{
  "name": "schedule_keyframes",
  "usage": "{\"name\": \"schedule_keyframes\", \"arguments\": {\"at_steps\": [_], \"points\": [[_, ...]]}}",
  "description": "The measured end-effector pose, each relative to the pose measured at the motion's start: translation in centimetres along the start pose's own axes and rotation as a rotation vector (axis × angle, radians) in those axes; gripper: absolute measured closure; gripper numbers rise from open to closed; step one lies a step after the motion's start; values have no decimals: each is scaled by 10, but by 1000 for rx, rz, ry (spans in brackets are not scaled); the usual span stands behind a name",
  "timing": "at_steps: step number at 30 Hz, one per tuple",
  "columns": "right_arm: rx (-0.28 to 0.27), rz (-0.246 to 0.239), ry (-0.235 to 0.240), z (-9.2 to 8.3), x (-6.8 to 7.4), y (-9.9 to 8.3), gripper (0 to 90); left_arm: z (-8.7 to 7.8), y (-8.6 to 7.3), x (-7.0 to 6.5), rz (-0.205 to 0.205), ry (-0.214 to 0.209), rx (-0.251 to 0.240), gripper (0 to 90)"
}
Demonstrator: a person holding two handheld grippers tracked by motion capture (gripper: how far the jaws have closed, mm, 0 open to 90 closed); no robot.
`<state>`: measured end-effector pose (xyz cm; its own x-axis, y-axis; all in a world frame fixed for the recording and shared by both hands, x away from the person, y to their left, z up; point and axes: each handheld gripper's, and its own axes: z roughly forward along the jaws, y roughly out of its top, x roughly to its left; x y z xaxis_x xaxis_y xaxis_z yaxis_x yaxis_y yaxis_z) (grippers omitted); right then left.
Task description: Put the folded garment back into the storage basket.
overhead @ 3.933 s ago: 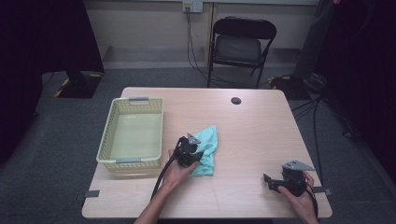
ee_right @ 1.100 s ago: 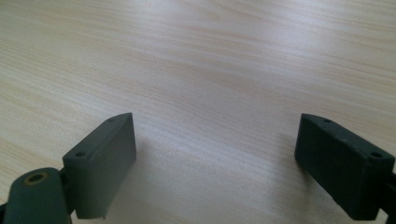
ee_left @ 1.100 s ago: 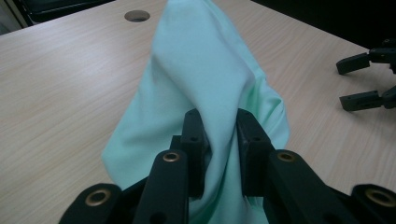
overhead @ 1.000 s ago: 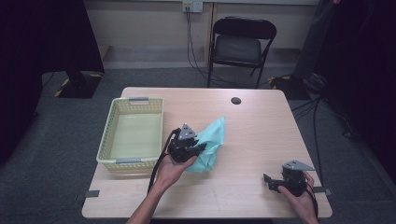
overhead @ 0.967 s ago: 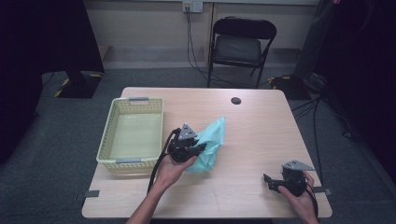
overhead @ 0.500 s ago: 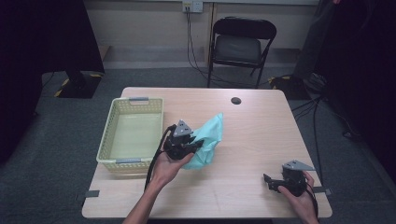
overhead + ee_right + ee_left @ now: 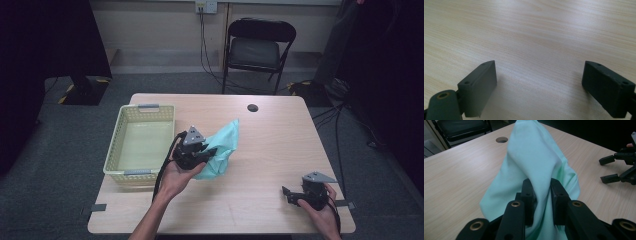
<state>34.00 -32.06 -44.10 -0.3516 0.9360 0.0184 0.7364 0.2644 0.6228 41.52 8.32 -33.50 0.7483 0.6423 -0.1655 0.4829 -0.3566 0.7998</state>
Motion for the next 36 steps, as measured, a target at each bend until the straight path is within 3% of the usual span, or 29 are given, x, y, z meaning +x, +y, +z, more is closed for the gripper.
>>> {"name": "schedule_keyframes", "arguments": {"at_steps": [36], "points": [[0,-1,0,0,0,0,118,-41,10,21,-6,84,-81,764]]}}
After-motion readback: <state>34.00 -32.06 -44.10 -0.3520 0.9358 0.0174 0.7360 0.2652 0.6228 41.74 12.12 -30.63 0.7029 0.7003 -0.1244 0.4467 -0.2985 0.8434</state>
